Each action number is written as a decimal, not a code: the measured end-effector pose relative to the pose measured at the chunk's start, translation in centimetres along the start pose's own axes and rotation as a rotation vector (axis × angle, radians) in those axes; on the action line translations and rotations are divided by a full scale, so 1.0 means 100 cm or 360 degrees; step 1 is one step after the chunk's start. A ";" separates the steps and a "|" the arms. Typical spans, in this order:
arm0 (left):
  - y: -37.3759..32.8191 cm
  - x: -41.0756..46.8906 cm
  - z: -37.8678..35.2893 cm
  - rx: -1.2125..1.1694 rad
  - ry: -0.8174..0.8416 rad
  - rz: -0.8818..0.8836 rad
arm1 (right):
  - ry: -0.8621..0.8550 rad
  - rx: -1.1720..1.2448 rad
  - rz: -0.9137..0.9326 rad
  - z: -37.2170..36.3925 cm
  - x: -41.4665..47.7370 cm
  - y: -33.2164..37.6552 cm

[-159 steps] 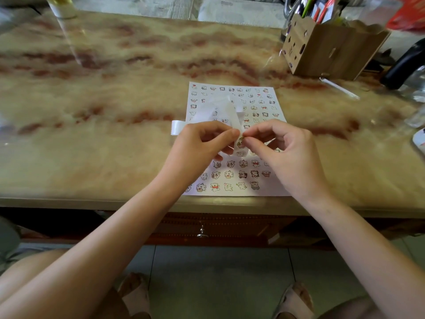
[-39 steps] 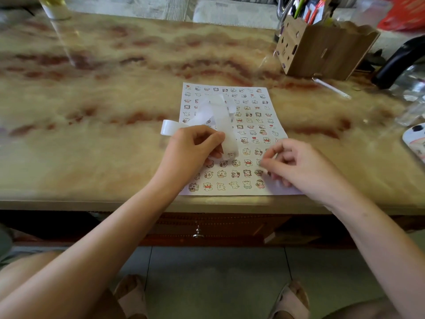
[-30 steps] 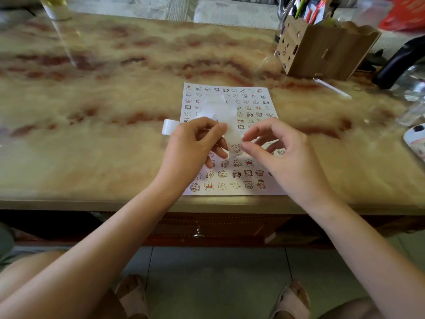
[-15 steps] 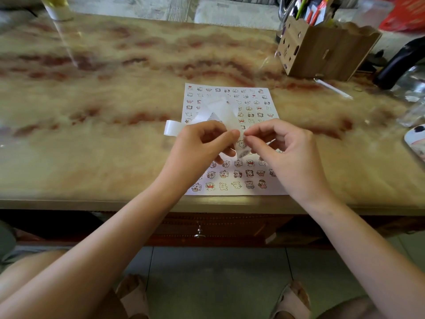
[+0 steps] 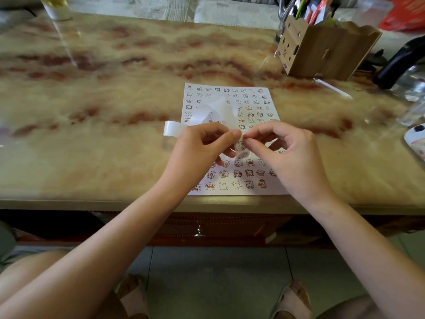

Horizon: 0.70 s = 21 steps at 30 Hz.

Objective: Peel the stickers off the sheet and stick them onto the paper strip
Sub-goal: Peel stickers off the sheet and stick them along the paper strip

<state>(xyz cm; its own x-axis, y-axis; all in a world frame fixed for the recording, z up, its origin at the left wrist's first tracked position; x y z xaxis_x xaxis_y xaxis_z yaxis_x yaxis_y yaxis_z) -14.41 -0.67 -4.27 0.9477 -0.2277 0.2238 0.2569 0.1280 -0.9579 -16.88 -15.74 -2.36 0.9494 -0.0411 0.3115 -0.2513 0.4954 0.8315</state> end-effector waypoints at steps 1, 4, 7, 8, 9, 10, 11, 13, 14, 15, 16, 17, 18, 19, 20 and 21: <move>0.000 0.000 0.000 0.0001 -0.0002 0.0005 | -0.0003 -0.0018 0.0009 0.000 0.000 0.000; 0.001 -0.001 -0.001 -0.0013 -0.0009 0.0018 | -0.0002 -0.0063 0.0026 0.000 -0.001 0.000; 0.000 -0.001 -0.001 -0.0006 -0.0024 0.0019 | -0.0004 -0.0118 0.0078 -0.001 -0.003 0.002; 0.000 -0.001 -0.001 -0.0001 -0.0027 0.0020 | -0.0010 -0.0142 0.0110 -0.001 -0.003 0.003; 0.000 -0.001 -0.001 -0.0001 -0.0029 0.0021 | -0.0017 -0.0168 0.0146 -0.001 -0.003 0.004; 0.001 -0.002 0.000 -0.0004 -0.0031 0.0024 | -0.0025 -0.0194 0.0184 -0.001 -0.004 0.005; 0.001 -0.002 0.000 -0.0006 -0.0032 0.0026 | -0.0032 -0.0220 0.0223 -0.001 -0.004 0.005; 0.001 -0.001 0.000 -0.0002 -0.0037 0.0031 | -0.0045 -0.0255 0.0281 -0.001 -0.005 0.006; 0.001 -0.001 0.000 0.0002 -0.0039 0.0031 | -0.0052 -0.0261 0.0293 -0.001 -0.005 0.006; 0.002 -0.001 0.000 0.0005 -0.0042 0.0031 | -0.0060 -0.0263 0.0298 -0.001 -0.005 0.006; 0.002 -0.001 0.000 0.0006 -0.0044 0.0031 | -0.0070 -0.0266 0.0299 -0.001 -0.005 0.006; 0.002 -0.001 0.000 0.0005 -0.0046 0.0033 | -0.0081 -0.0270 0.0296 -0.001 -0.006 0.006; 0.003 -0.001 -0.001 0.0003 -0.0047 0.0037 | -0.0088 -0.0271 0.0284 -0.001 -0.005 0.005; 0.003 -0.001 -0.001 -0.0002 -0.0048 0.0043 | -0.0091 -0.0267 0.0264 -0.001 -0.005 0.004; 0.004 -0.001 -0.001 -0.0007 -0.0051 0.0046 | -0.0091 -0.0259 0.0237 -0.002 -0.005 0.003; 0.004 -0.001 -0.001 -0.0009 -0.0053 0.0048 | -0.0087 -0.0252 0.0210 -0.002 -0.005 0.003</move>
<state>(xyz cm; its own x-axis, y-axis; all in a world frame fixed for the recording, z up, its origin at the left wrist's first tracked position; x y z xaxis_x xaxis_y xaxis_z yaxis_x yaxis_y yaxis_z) -14.40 -0.69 -4.67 0.9608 -0.1918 0.2004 0.2271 0.1288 -0.9653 -17.35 -15.41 -2.37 0.8975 -0.0117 0.4408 -0.3358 0.6296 0.7006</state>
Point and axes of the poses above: each hand's wrist, its own x-axis towards the middle knuckle, its own z-axis out of the back of the hand, y = z × x, the point moved 6 cm from there along x, towards the middle knuckle, and after that the axes turned 7 degrees about -z, right-handed, at the moved point
